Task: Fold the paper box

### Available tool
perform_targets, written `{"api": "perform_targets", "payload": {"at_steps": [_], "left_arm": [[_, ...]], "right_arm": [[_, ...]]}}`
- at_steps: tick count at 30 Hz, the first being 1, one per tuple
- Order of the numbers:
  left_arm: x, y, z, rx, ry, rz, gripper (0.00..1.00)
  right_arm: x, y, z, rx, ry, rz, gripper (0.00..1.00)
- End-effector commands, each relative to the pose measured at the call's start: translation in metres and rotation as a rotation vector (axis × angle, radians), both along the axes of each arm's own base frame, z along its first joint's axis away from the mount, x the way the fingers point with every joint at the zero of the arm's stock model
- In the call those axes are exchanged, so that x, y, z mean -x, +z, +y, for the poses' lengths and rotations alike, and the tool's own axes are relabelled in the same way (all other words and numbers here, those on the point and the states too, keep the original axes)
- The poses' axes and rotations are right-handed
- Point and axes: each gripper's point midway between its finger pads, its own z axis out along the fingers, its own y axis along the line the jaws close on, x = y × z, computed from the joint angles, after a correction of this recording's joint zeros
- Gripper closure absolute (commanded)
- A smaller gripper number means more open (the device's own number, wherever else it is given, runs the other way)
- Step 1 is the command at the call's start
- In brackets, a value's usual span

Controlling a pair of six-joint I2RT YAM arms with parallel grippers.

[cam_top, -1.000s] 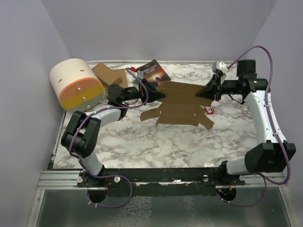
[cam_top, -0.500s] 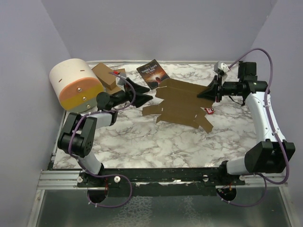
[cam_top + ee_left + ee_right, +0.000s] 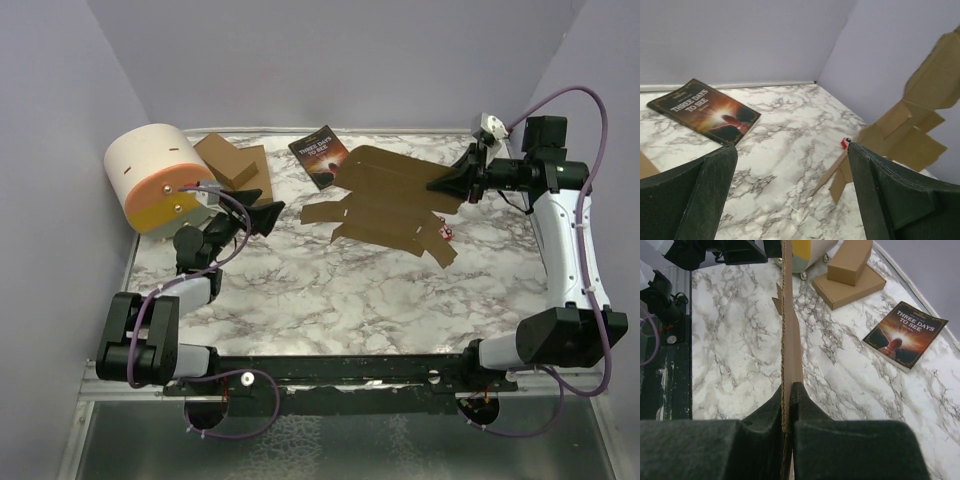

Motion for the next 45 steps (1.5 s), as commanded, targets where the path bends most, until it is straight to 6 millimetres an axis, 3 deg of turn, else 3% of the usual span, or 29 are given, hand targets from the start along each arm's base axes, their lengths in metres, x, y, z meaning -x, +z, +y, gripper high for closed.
{"api": "perform_targets", "payload": {"at_steps": [1,6,10,20,26,37,40,45], "left_arm": [[-0.018,-0.031,0.014,-0.069,0.11,0.086,0.1],[-0.019,-0.044,0.007,-0.067,0.057,0.112,0.28],[-0.015,-0.048,0.004,-0.049,0.034,0.093,0.32],[-0.009,-0.057,0.0,-0.046,0.013,0.092,0.33],[-0.006,-0.06,-0.007,-0.064,-0.004,0.09,0.33],[-0.003,-0.079,-0.017,-0.094,-0.032,0.134,0.37],[-0.005,-0.086,-0.018,-0.11,-0.03,0.164,0.47],[-0.009,-0.098,-0.015,-0.148,-0.008,0.204,0.49]], "right_arm": [[0.011,0.02,0.004,-0.048,0.041,-0.004,0.99],[0.013,0.026,0.004,-0.045,0.042,-0.012,0.99],[0.009,0.015,0.0,0.013,0.03,-0.081,0.99],[-0.025,-0.072,-0.011,0.077,-0.006,0.094,0.99],[-0.042,-0.103,-0.021,0.132,-0.096,0.063,0.99],[-0.011,-0.111,-0.011,0.109,0.003,-0.048,0.99],[-0.008,-0.105,-0.01,0.107,0.003,-0.068,0.99],[-0.007,-0.09,-0.009,0.099,-0.011,-0.115,0.99]]}}
